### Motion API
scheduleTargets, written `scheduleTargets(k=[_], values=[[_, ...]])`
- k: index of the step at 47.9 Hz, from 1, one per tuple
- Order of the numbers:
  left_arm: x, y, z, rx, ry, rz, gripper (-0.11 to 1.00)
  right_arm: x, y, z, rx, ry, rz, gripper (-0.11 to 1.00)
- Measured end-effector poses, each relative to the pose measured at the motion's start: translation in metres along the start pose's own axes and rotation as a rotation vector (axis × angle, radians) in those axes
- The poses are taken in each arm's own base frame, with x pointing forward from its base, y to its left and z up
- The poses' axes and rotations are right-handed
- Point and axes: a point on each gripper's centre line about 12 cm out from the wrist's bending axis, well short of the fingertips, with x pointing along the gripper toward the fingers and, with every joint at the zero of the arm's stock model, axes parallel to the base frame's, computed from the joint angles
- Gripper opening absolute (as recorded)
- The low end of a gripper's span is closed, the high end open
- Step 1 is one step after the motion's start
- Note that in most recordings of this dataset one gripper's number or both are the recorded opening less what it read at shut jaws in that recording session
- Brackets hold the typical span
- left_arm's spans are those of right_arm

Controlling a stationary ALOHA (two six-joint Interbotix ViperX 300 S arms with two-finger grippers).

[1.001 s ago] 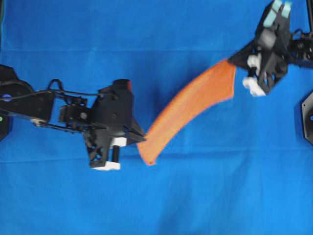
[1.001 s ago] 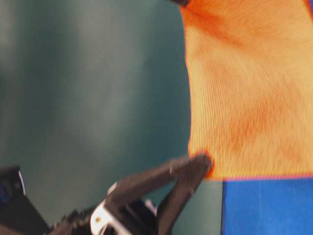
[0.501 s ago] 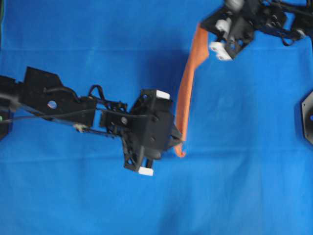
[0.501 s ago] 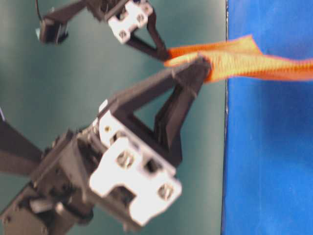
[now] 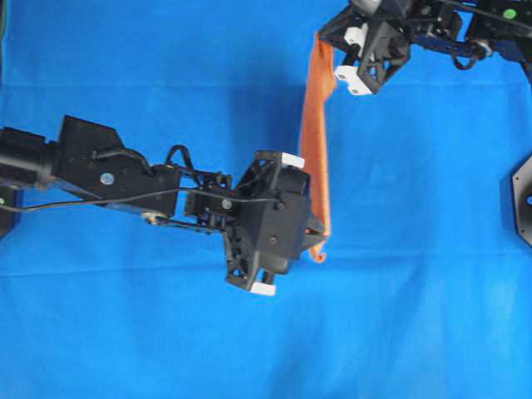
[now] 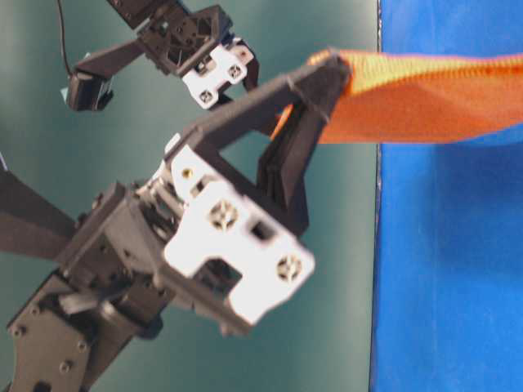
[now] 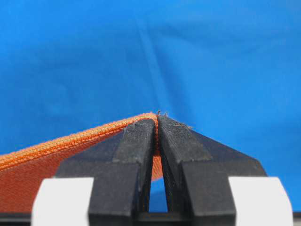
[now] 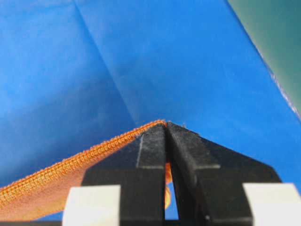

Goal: Fold the orange towel.
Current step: 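Lift the strip and rotate it vertical, right gripper moving to top, then lay the strip down vertically and open both grippers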

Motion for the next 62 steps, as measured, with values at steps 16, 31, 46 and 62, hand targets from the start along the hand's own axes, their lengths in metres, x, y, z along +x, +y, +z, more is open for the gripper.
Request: scheduleTargets(k=[16, 31, 46, 62], values=[[0.054, 0.004, 0.021, 0.064, -0.066, 0.015, 0.03, -0.040, -0.006, -0.024, 0.015, 0.006, -0.018, 0.02], [0.084, 0.004, 0.022, 0.045, -0.091, 0.021, 0.03, -0.050, -0.009, -0.039, 0.018, 0.068, -0.030, 0.02], [0.067, -0.007, -0.031, -0.078, 0.021, -0.003, 0.03, 0.008, 0.005, -0.031, -0.013, 0.105, 0.008, 0.02], [0.034, -0.027, -0.083, -0.167, 0.104, -0.026, 0.03, 0.054, 0.026, -0.021, -0.045, 0.121, 0.049, 0.02]])
